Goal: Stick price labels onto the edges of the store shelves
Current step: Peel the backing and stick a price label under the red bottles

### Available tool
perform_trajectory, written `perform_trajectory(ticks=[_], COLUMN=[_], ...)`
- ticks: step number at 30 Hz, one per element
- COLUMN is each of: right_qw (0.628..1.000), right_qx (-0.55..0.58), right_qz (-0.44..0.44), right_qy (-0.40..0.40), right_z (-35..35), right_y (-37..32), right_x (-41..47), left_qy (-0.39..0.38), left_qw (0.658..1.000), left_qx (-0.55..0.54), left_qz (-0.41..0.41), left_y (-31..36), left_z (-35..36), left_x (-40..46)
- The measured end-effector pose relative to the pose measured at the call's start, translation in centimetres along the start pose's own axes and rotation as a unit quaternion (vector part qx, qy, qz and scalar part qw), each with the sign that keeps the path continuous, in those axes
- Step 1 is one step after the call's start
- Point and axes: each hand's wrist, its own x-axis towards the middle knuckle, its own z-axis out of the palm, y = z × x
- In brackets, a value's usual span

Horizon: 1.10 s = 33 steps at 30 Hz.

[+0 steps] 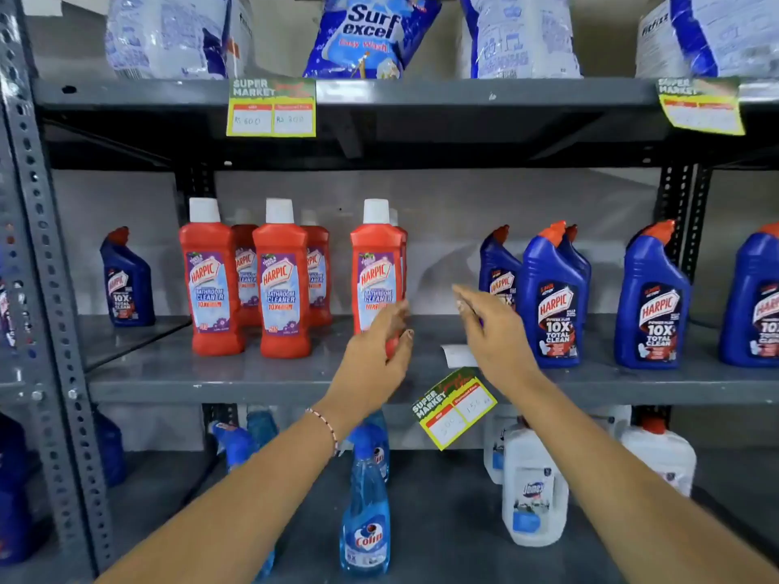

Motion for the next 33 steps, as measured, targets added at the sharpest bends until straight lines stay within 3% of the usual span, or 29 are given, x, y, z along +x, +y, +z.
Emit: perform_trajectory(ticks=[2,5,10,14,19,22,26,33], right_qw=[0.996,0.98,0.978,0.982,0.985,0.984,0.961,0.942], right_qx=[0.061,0.099,0.034,0.023,0.05,0.106,0.193,0.252], right_qz=[0.06,0.129,0.123,0.099,0.106,0.119,0.189,0.214], right_qy=[-0.029,-0.114,-0.166,-0.158,-0.123,-0.081,-0.054,-0.061], right_z=[-0.3,-0.3,0.4,0.8,1.2,1.3,2.5,9.2], right_y=[1.0,1.9,1.4,1.3,1.4,0.9,-0.6,-5.8], right_x=[-1.0,-2.9,-4.4,-4.7,-5.7,-6.7,-7.4,-8.0], left_qy=[0.036,0.076,0.069,0.045,-0.005,0.017,0.03,0.092], left_qw=[0.994,0.981,0.988,0.999,1.0,0.995,0.957,0.939], left_qx=[-0.082,-0.116,-0.091,0.002,0.022,-0.07,-0.215,-0.199], left_qz=[-0.061,-0.133,-0.105,-0.028,-0.018,-0.074,-0.19,-0.265], left_y=[-0.5,-0.7,-0.1,-0.1,-0.5,-1.0,-2.2,-6.6], left_z=[1.3,3.0,4.2,3.9,3.3,2.6,0.4,-7.2], left_x=[-1.3,-3.5,-4.0,-4.3,-4.6,-5.2,-6.0,-7.5])
